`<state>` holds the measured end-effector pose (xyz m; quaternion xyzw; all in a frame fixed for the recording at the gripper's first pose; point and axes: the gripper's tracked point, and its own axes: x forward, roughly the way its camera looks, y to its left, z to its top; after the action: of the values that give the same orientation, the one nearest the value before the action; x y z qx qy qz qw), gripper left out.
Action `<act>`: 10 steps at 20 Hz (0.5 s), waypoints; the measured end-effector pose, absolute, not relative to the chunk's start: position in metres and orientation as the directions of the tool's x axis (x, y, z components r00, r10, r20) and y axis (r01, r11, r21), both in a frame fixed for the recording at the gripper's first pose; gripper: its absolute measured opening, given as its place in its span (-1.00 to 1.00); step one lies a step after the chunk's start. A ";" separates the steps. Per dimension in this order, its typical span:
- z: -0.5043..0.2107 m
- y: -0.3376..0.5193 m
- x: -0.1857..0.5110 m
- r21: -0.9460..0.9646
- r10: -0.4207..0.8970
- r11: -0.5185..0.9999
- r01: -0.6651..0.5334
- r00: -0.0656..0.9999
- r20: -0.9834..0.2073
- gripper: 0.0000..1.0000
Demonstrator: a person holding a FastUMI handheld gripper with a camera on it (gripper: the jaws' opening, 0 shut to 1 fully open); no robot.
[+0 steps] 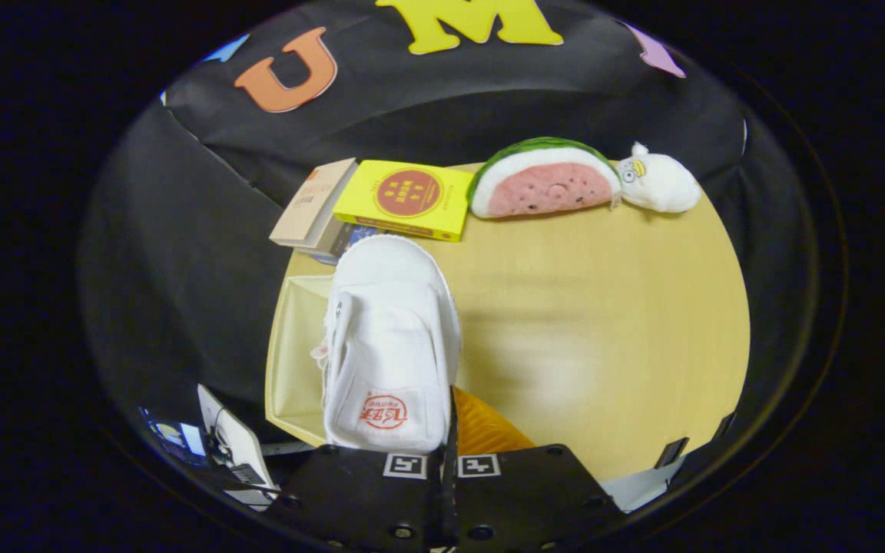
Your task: Open the storage box then place both shoes into the box .Put the left shoe in first, then the right shoe, with the right side of both shoes facing outward in a uniform manner.
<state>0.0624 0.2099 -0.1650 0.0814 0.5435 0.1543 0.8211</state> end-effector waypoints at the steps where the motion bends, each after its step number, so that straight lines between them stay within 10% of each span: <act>1: -0.164 0.225 0.060 0.304 0.348 0.937 -0.176 0.352 -0.869 -1.00; 10: -0.194 0.325 0.084 0.181 0.215 0.977 -0.116 0.473 -0.855 -1.00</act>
<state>0.0842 0.3250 -0.1939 0.0488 0.5043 0.0965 0.8567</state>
